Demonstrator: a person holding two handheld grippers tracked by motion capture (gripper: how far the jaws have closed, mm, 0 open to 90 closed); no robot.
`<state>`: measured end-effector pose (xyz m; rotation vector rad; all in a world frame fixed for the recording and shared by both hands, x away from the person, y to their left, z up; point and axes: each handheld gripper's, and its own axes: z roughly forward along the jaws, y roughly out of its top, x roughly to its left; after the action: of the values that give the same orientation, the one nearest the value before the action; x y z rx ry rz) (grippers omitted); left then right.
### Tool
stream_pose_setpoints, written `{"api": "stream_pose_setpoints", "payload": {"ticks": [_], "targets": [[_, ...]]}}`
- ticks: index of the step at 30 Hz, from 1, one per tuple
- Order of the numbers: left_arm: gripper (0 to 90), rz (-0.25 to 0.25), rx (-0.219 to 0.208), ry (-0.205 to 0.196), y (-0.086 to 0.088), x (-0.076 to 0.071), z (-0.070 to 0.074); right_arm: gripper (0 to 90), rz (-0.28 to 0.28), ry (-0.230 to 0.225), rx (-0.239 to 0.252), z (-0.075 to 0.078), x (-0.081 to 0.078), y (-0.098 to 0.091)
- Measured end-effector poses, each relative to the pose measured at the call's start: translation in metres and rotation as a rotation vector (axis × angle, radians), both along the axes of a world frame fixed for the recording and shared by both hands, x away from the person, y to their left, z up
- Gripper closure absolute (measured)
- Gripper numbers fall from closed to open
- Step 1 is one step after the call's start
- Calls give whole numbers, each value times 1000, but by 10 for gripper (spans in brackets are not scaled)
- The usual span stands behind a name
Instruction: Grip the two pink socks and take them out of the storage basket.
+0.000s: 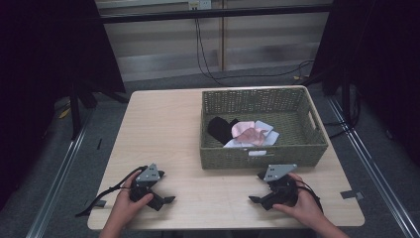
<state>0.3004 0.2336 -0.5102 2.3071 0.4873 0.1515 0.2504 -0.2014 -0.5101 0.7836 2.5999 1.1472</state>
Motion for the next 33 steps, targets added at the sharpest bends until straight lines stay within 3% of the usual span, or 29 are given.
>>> {"api": "stream_pose_setpoints", "payload": {"ticks": [14,23,33], "targets": [[0,0,1,0,0,0,0,174,50,44,-69,11,2,0],[0,0,0,0,0,0,0,197,97,78,-121,42,9,2],[0,0,0,0,0,0,0,225,142,148,-193,72,18,3]]}}
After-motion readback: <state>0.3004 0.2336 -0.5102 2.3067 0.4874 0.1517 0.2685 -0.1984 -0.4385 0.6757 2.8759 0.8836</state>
